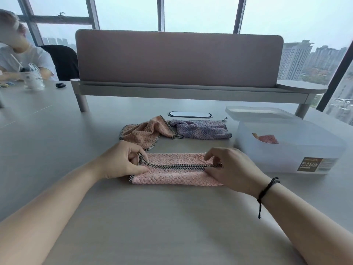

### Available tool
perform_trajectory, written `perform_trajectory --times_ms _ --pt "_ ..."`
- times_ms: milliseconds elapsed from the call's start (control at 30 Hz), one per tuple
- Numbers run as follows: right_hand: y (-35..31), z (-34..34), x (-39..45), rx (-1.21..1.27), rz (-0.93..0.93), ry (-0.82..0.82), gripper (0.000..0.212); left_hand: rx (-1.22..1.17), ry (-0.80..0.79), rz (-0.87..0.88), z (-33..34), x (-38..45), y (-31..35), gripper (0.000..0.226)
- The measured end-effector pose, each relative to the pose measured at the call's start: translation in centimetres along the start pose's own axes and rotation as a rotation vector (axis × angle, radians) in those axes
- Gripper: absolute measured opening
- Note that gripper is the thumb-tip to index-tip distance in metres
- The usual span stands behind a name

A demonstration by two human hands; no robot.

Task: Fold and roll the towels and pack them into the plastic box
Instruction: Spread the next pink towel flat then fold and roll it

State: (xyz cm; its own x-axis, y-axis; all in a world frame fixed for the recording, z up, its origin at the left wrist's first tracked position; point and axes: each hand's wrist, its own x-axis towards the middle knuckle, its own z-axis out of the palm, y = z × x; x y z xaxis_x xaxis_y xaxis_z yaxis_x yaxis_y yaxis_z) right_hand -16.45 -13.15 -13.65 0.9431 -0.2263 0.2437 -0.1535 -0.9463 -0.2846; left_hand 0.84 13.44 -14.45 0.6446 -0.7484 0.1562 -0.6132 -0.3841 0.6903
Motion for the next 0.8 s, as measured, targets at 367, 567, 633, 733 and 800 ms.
perform_trajectory --times_ms 367,567,633,733,800 --pt "-1.6 -2.6 -1.4 0.195 -0.070 -0.298 0.025 0.394 0.406 -0.018 1.6 0.2 0.6 0.060" --pt "-3.1 -0.2 -1.7 0.420 -0.208 -0.110 0.015 0.290 0.325 0.270 3.8 0.0 2.7 0.040" --pt "-2.8 1.1 -1.5 0.220 -0.322 -0.022 0.027 0.287 -0.044 0.265 4.6 -0.3 2.8 0.056" --pt "-2.6 1.9 -1.4 0.133 -0.377 -0.180 0.056 0.497 -0.291 0.146 5.1 -0.1 3.0 0.079" --pt "-2.8 2.0 -1.4 0.081 -0.339 -0.245 0.074 0.570 -0.292 0.073 5.0 -0.1 3.3 0.080"
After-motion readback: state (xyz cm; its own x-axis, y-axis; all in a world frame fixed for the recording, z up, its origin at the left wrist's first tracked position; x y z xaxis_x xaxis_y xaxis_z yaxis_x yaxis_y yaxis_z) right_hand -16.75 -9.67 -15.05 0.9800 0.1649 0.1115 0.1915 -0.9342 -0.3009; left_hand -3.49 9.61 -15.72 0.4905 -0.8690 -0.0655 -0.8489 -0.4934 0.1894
